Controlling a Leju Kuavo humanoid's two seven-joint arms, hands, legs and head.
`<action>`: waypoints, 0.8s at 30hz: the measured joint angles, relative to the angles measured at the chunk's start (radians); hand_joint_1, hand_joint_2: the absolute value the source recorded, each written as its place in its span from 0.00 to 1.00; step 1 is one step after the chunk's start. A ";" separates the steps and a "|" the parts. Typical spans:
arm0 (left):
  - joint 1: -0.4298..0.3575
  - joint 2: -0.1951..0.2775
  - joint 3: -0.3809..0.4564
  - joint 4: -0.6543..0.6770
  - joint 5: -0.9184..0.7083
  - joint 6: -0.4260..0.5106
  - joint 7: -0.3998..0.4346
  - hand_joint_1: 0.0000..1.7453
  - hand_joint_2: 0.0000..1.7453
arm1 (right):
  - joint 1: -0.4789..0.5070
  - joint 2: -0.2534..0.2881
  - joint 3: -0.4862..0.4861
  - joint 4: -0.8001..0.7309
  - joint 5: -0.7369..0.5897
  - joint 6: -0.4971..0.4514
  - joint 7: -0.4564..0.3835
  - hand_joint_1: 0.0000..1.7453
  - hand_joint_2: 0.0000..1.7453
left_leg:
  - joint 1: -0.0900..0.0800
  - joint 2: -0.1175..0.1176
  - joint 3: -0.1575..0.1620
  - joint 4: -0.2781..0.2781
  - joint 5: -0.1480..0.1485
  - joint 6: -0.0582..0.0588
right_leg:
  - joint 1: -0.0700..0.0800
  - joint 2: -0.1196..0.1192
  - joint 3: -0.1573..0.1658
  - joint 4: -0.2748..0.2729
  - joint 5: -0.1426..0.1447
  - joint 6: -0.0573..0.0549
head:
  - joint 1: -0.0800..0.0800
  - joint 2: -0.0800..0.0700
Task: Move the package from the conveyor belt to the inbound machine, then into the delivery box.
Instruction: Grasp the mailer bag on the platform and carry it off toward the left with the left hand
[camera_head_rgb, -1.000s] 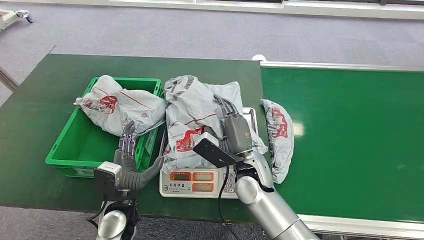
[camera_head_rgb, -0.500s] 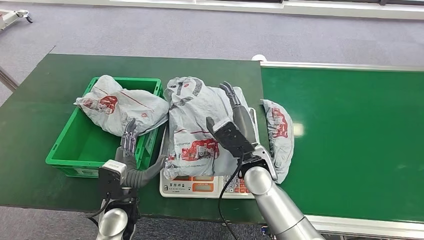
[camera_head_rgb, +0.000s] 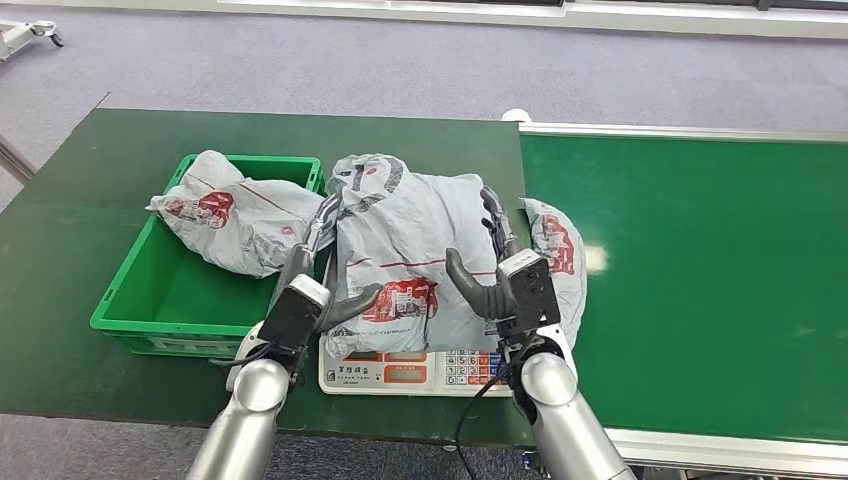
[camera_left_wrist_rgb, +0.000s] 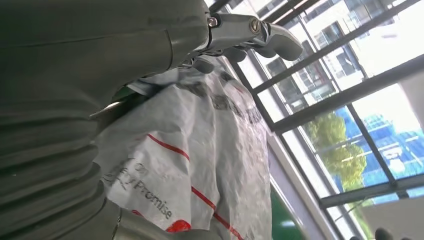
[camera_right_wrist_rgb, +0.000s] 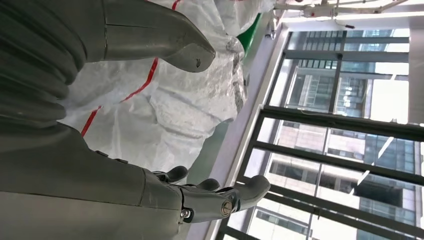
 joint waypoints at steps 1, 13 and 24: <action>-0.018 0.005 -0.009 0.018 -0.018 0.000 0.002 0.00 1.00 | 0.000 -0.001 -0.005 0.000 -0.004 0.003 0.000 0.00 1.00 | 0.000 0.000 0.000 0.000 0.000 0.000 | 0.000 0.000 0.000 0.000 0.000 0.000 | 0.000 0.000; -0.439 0.055 -0.239 0.506 -0.389 -0.159 -0.036 0.00 1.00 | -0.005 -0.010 -0.047 0.019 -0.063 0.072 -0.017 0.00 1.00 | 0.000 0.000 -0.002 0.000 0.004 -0.001 | 0.000 0.000 -0.002 0.001 0.003 -0.001 | 0.000 0.000; -0.610 0.078 -0.366 0.729 -0.418 -0.235 -0.066 0.00 1.00 | 0.013 -0.020 -0.048 0.011 -0.072 0.082 -0.015 0.00 1.00 | 0.000 0.002 -0.002 0.000 0.004 -0.002 | 0.000 0.002 -0.004 0.002 0.004 -0.002 | 0.000 0.000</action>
